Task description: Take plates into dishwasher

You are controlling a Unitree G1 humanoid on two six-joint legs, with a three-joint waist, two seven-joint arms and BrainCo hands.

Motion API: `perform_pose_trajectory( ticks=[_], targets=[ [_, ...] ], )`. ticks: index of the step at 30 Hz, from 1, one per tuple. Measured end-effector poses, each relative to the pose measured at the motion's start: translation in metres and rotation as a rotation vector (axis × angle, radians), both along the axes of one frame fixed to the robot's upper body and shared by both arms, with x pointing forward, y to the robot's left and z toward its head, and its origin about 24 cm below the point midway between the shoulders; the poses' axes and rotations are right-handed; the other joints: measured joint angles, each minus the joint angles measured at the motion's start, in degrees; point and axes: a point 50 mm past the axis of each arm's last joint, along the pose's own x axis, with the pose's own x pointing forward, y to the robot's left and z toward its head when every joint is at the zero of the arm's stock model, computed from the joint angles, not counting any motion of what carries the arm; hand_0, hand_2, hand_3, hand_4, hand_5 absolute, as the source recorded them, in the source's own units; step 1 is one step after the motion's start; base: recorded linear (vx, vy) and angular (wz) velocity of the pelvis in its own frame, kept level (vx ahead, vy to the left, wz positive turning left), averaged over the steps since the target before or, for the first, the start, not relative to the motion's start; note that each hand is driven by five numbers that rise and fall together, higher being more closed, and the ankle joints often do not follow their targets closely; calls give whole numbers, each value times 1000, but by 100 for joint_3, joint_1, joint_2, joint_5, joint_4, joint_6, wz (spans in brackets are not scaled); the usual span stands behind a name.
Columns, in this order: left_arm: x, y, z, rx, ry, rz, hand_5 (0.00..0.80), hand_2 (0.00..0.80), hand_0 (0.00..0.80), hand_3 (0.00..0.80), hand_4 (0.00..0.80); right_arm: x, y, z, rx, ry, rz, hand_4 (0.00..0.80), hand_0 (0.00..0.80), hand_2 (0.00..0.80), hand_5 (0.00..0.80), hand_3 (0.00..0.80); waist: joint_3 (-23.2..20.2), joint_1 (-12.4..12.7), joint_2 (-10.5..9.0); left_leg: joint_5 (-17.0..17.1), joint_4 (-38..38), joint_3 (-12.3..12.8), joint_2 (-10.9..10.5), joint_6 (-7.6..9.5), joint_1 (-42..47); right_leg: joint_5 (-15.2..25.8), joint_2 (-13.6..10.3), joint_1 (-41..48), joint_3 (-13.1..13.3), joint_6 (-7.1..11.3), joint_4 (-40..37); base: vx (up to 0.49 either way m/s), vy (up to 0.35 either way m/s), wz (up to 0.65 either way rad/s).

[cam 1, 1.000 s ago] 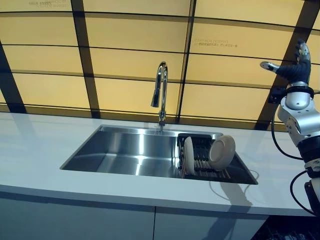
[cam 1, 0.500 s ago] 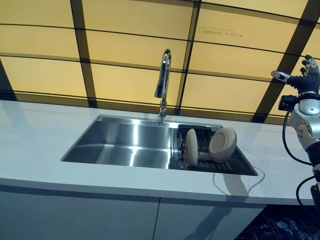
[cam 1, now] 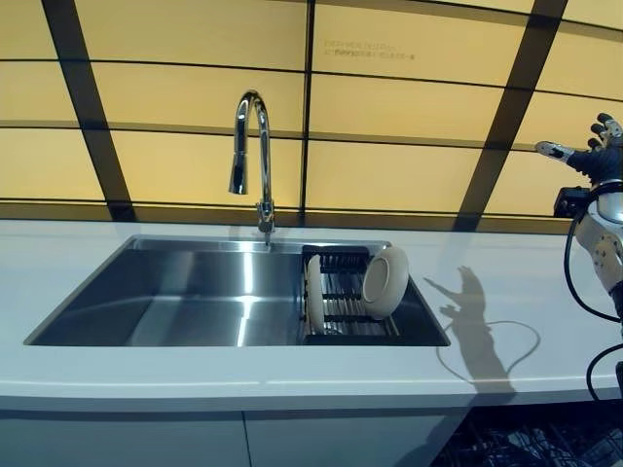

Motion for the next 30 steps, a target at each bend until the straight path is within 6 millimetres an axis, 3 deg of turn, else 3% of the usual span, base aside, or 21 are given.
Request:
perform_pose_trajectory(
  ticks=[2,4,5,6,7,8,9,11,13,14,16,18,19,20,21,22,24,26,28,30],
  targets=[
    [-5,-5,-3,-21,9,-1,0,0,0,0,0,0,9,5,-27,-6,43,0,0,0,0,0,-122,-10,146,-5,-302,124,329,-4,136,-87,101,-110,-349,-155,340,311,-310,8],
    [-12,-4,-4,-22,15,2,0,0,0,0,0,2,15,5,-46,6,71,0,0,0,0,0,-342,-121,14,-10,-171,280,461,-113,148,-436,101,-381,-355,-935,1103,271,-353,26],
    [-14,-6,-4,-29,15,2,0,0,0,0,0,5,19,2,-59,27,87,0,0,0,0,0,-350,-54,-59,-92,951,380,395,-361,-162,-499,194,-294,-296,-1161,1010,240,-367,-10],
    [-15,-6,-4,-40,-10,30,0,0,0,0,0,8,23,-3,-74,57,100,0,0,0,0,0,-375,48,-105,145,2128,438,260,-445,-617,-500,291,-49,-251,-1160,551,213,-338,-40],
    [-12,-9,-4,-59,-40,44,0,0,0,0,0,10,29,-2,-83,54,117,0,0,0,0,0,-386,240,-124,1084,3293,408,260,-338,-1425,-581,273,200,-332,-1183,245,163,-232,-39],
    [-7,-9,-3,-60,-58,38,0,0,0,0,0,9,32,4,-87,37,124,0,0,0,0,0,-376,300,-118,1257,3573,407,233,-351,-1623,-614,184,151,-274,-1264,522,167,-133,-25],
    [2,-15,-1,-77,-98,23,0,0,0,0,0,8,41,12,-97,-6,151,0,0,0,0,0,-358,326,-193,1239,3998,417,136,-368,-2055,-502,11,235,-217,-1767,594,178,-48,-7],
    [4,-15,0,-86,-111,11,0,0,0,0,0,17,60,-5,-93,31,212,0,0,0,0,0,-338,325,-191,1242,3501,652,31,-354,-2197,-376,24,710,-238,-1524,10,189,-12,-7],
    [4,-12,1,-78,-110,10,0,0,0,0,0,20,64,-13,-88,57,222,0,0,0,0,0,-339,331,-184,1251,2603,877,-49,-340,-2170,-290,108,988,-289,-1524,-394,186,25,-10],
    [3,-10,1,-72,-107,11,0,0,0,0,0,21,64,-16,-91,72,214,0,0,0,0,0,-347,316,-198,1282,1772,1045,-68,-303,-2001,-223,182,1107,-326,-1440,-633,164,39,-8],
    [7,-11,2,-75,-114,8,0,0,0,0,0,20,59,-17,-89,91,194,0,0,0,0,0,-332,298,-214,1421,306,1106,-185,-230,-1717,-115,360,1227,-362,-1391,-908,154,40,-8],
    [8,-13,2,-77,-116,6,0,0,0,0,0,21,57,-22,-82,117,184,0,0,0,0,0,-307,298,-356,1644,-431,1090,-448,-224,-1531,-153,395,1286,-344,-1288,-998,111,42,2],
    [8,-16,0,-85,-114,7,0,0,0,0,0,21,56,-24,-80,124,183,0,0,0,0,0,-293,306,-329,1686,-644,1028,-497,-170,-1460,-304,406,1267,-343,-753,-893,82,57,-3],
    [8,-26,-2,-110,-112,12,0,0,0,0,0,20,55,-21,-77,119,186,0,0,0,0,0,-229,341,-68,1758,-904,697,-317,-231,-1368,-732,459,1051,-313,-409,-201,74,67,-2],
    [7,-38,-5,-139,-108,11,0,0,0,0,0,16,54,-10,-79,84,191,0,0,0,0,0,-212,356,166,1813,-849,526,-16,-352,-1366,-824,529,898,20,-1949,180,74,77,5],
    [4,-40,-7,-139,-94,16,0,0,0,0,0,17,55,-15,-77,102,194,0,0,0,0,0,-240,326,224,1822,-780,510,70,-377,-1371,-795,601,986,43,-1908,75,94,147,-7],
    [6,-37,-6,-133,-100,9,0,0,0,0,0,19,57,-18,-57,124,237,0,0,0,0,0,-223,393,138,1802,-750,515,-183,-355,-1377,-571,577,1077,360,-1928,-206,89,173,-34],
    [6,-38,-6,-133,-100,8,0,0,0,0,0,20,59,-21,-51,145,261,0,0,0,0,0,-219,427,131,1806,-893,621,-356,-347,-1334,-466,583,1173,501,-1912,-429,72,96,-38],
    [5,-37,-6,-128,-92,11,0,0,0,0,0,20,58,-27,-50,176,274,0,0,0,0,0,-215,370,126,1867,-1014,643,-468,-264,-1184,-422,607,1328,553,-1888,-618,74,84,-22],
    [-6,-34,-9,-114,-51,27,0,0,0,0,0,19,55,-35,-39,201,283,0,0,0,0,0,-215,291,123,2010,-1101,634,-416,-83,-1065,-406,729,1467,571,-1861,-799,39,69,-6]
  ],
)
